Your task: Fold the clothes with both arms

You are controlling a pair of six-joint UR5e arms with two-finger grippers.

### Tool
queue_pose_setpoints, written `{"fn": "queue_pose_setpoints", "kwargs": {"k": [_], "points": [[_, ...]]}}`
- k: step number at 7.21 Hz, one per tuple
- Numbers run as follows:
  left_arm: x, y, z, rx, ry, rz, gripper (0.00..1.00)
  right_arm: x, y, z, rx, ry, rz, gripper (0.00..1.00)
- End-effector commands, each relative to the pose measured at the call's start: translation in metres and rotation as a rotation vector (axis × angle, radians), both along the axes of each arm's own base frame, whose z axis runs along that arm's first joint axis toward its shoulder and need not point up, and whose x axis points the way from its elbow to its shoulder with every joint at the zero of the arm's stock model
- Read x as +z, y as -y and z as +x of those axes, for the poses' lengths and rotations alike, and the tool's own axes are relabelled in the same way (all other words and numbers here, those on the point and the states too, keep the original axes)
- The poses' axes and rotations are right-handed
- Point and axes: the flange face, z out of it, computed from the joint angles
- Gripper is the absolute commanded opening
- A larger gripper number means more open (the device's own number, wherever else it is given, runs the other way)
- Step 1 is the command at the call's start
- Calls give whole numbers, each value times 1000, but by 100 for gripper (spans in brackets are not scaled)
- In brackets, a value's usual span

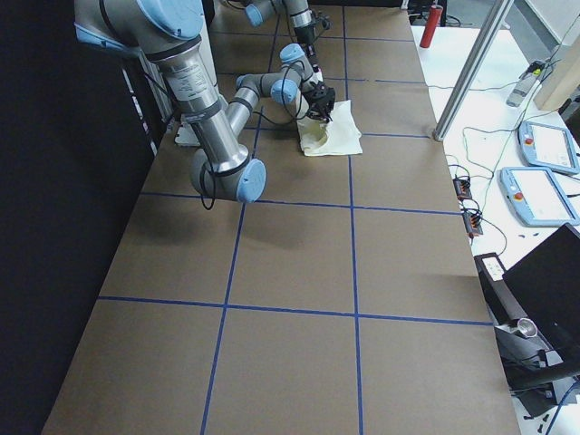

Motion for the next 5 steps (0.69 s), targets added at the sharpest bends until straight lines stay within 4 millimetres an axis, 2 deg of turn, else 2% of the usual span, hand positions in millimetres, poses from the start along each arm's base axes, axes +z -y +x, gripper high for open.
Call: {"fn": "queue_pose_setpoints", "kwargs": {"k": [1, 3, 5], "points": [[13, 31, 30, -10, 57, -22, 0, 23, 43, -29, -16, -24, 10, 0], [35, 47, 46, -19, 87, -12, 0, 35, 59, -36, -27, -30, 33, 0], [52, 62, 57, -22, 99, -2, 0, 25, 69, -35, -50, -30, 38, 0]]}}
